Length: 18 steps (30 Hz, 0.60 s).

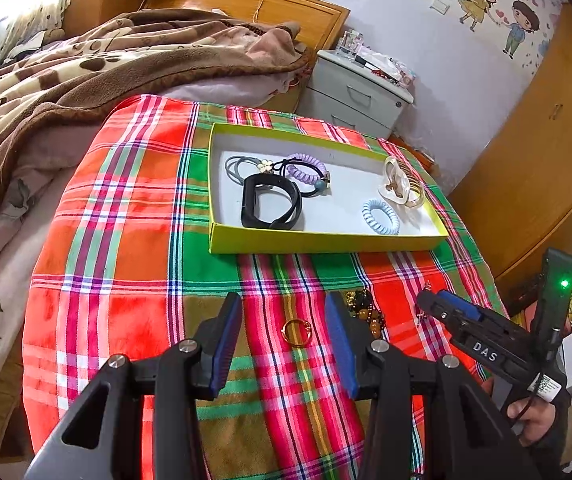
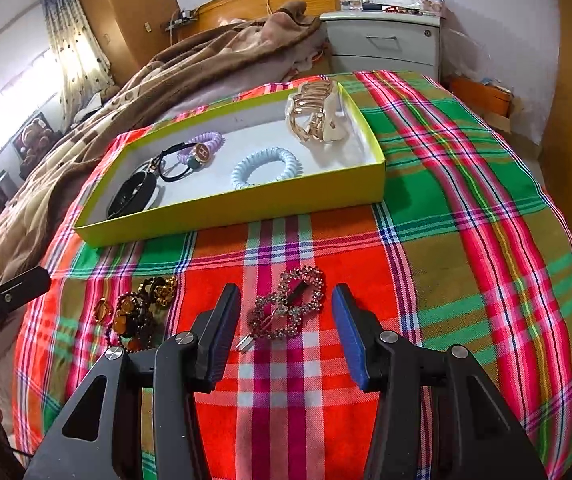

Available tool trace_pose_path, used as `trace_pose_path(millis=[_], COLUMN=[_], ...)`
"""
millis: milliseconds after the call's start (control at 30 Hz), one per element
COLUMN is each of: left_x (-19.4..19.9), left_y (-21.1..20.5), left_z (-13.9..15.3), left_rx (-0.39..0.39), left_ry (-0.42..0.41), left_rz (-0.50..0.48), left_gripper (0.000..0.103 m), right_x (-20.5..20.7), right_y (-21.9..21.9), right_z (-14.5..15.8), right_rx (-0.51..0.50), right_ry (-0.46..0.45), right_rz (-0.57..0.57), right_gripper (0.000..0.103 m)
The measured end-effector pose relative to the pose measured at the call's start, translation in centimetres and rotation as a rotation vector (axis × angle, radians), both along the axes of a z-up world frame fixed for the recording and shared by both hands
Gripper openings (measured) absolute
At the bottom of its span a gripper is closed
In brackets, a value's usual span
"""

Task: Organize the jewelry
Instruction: 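Grasp the rose-gold rhinestone hair clip with the right tool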

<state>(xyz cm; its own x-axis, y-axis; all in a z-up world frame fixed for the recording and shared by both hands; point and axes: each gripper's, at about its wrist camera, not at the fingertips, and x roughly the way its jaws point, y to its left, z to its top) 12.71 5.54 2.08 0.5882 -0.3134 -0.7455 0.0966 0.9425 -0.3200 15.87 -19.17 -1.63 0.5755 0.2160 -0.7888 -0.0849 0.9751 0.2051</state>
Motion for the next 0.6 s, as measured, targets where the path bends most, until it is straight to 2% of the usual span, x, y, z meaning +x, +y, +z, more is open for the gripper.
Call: trace_pose_path(millis=[300, 400, 500, 567, 600], left_x=[-0.2, -0.2, -0.2, -0.3, -0.3], left_y=[-1.0, -1.3, -1.7, -2.0, -2.2], left_z=[0.0, 0.0, 0.0, 0.0, 0.0], left_rx=[0.003, 0.005, 0.007, 0.01, 0.013], left_ry=[0.004, 0.007, 0.008, 0.01, 0.011], left_rz=[-0.025, -0.032, -0.041, -0.049, -0.052], left_gripper=[0.045, 0.045, 0.045, 0.045, 0.045], right_x=[-0.6, -0.8, -0.9, -1.1, -1.1], right_y=[1.3, 1.4, 1.3, 1.2, 1.2], right_z=[-0.2, -0.2, -0.1, -0.1, -0.1], right_rx=[-0.103, -0.126, -0.127, -0.128, -0.127], right_ry=[-0.026, -0.03, -0.031, -0.032, -0.032], right_rz=[0.009, 0.006, 0.012, 0.015, 0.015], right_gripper=[0.047, 0.038, 0.035, 0.024, 0.024])
